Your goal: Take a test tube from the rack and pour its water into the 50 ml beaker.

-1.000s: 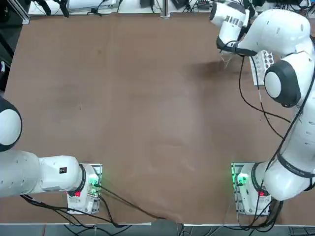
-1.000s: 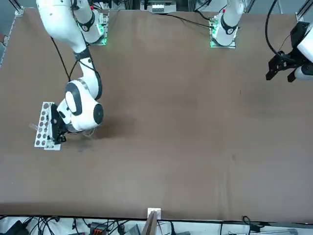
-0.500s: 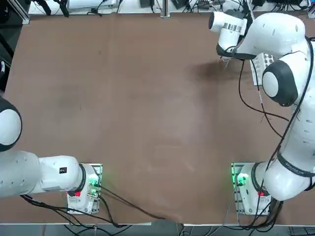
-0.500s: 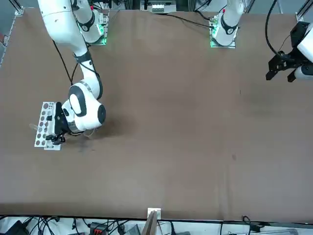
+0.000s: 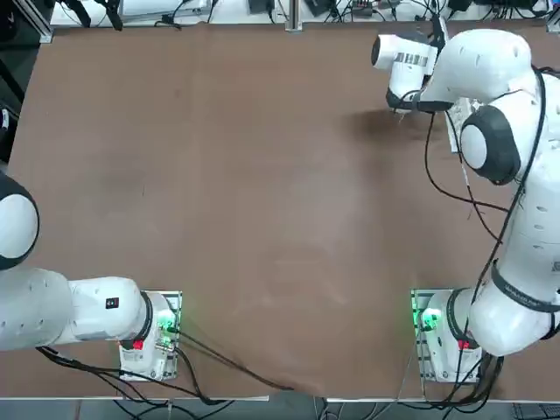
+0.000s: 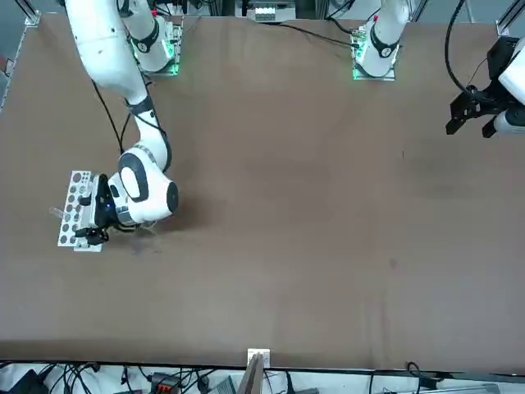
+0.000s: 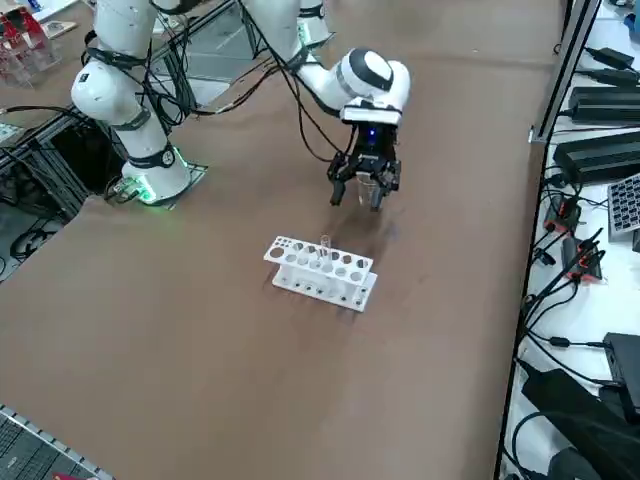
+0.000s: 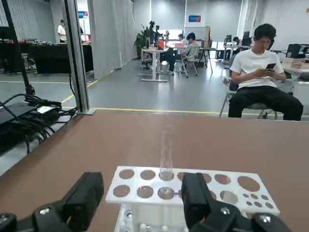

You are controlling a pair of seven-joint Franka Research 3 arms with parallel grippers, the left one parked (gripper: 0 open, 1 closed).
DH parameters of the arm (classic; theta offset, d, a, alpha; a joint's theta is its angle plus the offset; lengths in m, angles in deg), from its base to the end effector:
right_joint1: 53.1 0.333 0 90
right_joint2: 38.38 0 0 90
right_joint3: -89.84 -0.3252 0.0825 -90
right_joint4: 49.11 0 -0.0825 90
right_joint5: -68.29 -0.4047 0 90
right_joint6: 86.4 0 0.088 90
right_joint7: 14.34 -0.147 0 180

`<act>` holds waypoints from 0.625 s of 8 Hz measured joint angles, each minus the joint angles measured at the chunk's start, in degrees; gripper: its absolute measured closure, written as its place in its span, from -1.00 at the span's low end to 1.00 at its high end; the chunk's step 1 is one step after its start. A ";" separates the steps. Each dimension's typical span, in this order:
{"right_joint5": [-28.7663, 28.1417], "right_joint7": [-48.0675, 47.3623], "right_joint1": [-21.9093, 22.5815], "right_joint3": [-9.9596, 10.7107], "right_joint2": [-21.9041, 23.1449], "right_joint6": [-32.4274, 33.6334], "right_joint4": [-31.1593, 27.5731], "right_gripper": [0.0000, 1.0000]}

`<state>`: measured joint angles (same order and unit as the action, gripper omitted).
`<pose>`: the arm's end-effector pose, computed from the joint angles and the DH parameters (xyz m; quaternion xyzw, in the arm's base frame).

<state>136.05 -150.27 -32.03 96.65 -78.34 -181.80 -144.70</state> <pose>0.6617 0.0441 0.2015 0.5772 -0.5451 0.4456 0.4137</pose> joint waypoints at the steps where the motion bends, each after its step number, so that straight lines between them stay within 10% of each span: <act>1: 0.34 -0.32 -0.76 0.15 -0.79 0.04 0.00 -0.93; 5: 2.05 -2.21 -1.86 2.24 -2.72 0.07 -0.70 -0.89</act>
<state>138.10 -152.49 -33.89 98.89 -81.06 -181.74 -145.39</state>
